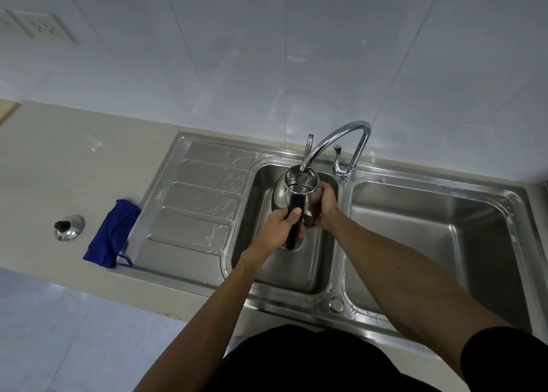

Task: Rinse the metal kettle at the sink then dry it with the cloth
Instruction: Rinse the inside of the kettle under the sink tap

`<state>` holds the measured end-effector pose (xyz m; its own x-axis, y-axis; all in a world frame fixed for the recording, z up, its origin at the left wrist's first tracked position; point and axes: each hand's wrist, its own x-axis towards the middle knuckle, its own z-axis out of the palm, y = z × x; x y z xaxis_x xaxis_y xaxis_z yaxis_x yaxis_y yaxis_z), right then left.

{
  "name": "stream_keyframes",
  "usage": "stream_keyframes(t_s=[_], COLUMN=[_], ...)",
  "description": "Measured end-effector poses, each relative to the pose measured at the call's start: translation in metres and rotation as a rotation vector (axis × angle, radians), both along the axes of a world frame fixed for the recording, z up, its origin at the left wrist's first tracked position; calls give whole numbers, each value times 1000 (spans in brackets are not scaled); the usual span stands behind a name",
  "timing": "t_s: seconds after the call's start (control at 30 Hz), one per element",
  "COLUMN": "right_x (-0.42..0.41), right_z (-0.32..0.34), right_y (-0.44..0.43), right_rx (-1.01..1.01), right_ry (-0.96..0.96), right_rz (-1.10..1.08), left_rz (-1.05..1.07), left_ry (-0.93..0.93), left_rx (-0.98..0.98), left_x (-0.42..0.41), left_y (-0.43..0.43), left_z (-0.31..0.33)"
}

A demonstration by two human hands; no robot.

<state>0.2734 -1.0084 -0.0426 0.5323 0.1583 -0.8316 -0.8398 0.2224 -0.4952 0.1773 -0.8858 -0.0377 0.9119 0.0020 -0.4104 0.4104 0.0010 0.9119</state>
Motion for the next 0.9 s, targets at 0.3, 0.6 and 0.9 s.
stream_keyframes(t_s=[0.3, 0.6, 0.9], right_x=[1, 5, 7], right_z=[1, -5, -4], right_y=[1, 2, 2], right_rx=[-7, 19, 32], right_ry=[-12, -11, -8], right_rz=[-4, -1, 3], left_rz=[8, 21, 20], left_ry=[8, 12, 8], left_rx=[11, 8, 1], left_x=[-1, -3, -1], left_y=[-2, -3, -4], left_z=[7, 16, 18])
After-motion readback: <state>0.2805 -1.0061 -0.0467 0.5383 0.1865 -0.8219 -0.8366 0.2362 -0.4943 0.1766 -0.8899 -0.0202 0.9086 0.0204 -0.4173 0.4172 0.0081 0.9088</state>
